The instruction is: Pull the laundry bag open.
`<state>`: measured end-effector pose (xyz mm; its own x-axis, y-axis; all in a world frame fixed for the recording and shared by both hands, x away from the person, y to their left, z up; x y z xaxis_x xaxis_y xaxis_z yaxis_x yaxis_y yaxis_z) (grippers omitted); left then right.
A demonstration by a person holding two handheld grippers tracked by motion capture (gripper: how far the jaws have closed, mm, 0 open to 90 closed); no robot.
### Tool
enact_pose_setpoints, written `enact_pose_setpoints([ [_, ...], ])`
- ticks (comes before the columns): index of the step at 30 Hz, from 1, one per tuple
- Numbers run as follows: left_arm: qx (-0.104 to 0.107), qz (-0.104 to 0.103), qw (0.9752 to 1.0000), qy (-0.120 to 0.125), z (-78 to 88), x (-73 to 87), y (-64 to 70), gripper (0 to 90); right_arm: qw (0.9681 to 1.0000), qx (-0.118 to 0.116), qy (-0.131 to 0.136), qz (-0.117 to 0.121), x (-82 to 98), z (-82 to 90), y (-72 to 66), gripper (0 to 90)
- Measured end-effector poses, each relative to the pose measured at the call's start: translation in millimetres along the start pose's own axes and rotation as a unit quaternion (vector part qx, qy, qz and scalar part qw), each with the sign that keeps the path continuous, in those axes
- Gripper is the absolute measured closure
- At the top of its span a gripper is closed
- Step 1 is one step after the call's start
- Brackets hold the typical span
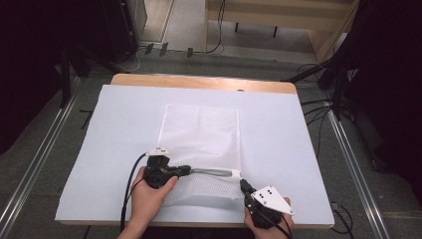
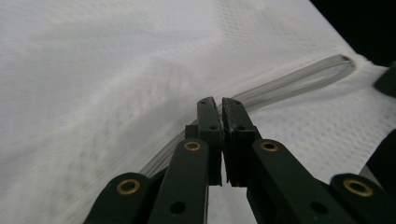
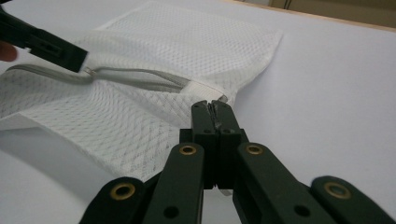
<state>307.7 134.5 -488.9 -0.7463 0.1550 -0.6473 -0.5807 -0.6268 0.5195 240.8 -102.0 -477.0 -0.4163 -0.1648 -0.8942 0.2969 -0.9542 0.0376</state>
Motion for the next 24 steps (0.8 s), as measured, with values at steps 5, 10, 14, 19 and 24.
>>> enact_pose_setpoints([
  [5, -0.014, 0.015, 0.9998, 0.008, 16.6, 3.6, -16.8, 88.5, 1.0000, 0.001, -0.003, -0.008, 0.5, 0.7, 5.9, 90.0],
  [10, -0.032, 0.030, 0.9988, 0.021, 39.6, 8.8, -35.9, 88.5, 1.0000, 0.004, -0.004, -0.005, 0.7, 0.5, 5.7, 90.0],
  [14, -0.042, 0.046, 0.9976, 0.032, 55.3, 14.3, -49.8, 88.5, 1.0000, 0.006, -0.005, -0.005, 1.1, 0.9, 7.3, 90.0],
  [19, -0.052, 0.059, 0.9960, 0.042, 72.2, 21.2, -62.1, 88.5, 0.9999, 0.007, -0.007, -0.003, 1.8, 0.4, 8.8, 90.0],
  [24, -0.048, 0.071, 0.9952, 0.049, 83.0, 26.5, -69.5, 88.5, 0.9999, 0.007, -0.008, -0.010, 1.8, -0.1, 14.0, 90.0],
])
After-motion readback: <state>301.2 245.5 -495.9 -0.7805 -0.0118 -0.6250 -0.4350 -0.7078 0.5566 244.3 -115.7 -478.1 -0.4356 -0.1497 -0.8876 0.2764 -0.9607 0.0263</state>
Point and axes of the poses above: each handheld gripper's, and its own axes: z roughly backward along the jaws, x roughly out of its underside, y roughly to its right, the point moved 7 cm from there along -z, roughly forward along the jaws, and after that the axes turned 8 degrees about x, right-handed, at the moved point
